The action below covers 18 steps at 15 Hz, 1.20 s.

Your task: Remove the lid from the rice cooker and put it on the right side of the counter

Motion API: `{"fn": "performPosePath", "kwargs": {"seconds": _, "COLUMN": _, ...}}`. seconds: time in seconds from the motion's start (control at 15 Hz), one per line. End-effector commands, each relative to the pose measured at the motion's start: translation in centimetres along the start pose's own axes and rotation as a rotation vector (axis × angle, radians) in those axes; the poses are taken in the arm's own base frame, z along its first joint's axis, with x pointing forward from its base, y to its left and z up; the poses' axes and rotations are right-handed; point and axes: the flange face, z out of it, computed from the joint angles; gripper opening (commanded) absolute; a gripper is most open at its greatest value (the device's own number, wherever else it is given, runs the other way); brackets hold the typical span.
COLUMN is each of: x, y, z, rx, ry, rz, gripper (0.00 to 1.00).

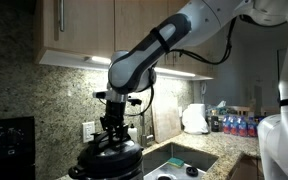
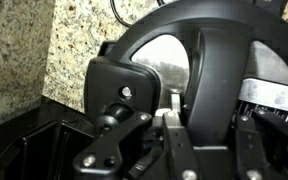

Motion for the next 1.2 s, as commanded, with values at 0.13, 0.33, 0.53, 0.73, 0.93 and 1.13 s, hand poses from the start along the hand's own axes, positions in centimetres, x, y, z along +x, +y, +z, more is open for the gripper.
{"fn": "performPosePath", "kwargs": {"seconds": 0.13, "x": -2.79, "y": -0.54, "z": -0.11, "rx": -0.004, "ry": 0.006, "rz": -0.262, "gripper": 0.03}}
{"fn": "performPosePath", "kwargs": {"seconds": 0.33, "x": -2.93, "y": -0.49, "z": -0.03, "rx": 0.002, "ry": 0.011, "rz": -0.386, "gripper": 0.02}}
{"fn": "performPosePath", "kwargs": {"seconds": 0.53, "x": -2.84, "y": -0.47, "z": 0.10, "rx": -0.006, "ry": 0.019, "rz": -0.468, "gripper": 0.03}}
{"fn": "performPosePath", "kwargs": {"seconds": 0.73, "x": -2.70, "y": -0.48, "z": -0.02, "rx": -0.015, "ry": 0.016, "rz": -0.539, "gripper": 0.03}}
{"fn": "performPosePath", "kwargs": {"seconds": 0.93, "x": -2.47, "y": -0.31, "z": 0.06, "rx": -0.032, "ry": 0.028, "rz": -0.616, "gripper": 0.03}}
{"fn": "performPosePath", "kwargs": {"seconds": 1.13, "x": -2.34, "y": -0.27, "z": 0.03, "rx": -0.062, "ry": 0.051, "rz": -0.695, "gripper": 0.03}}
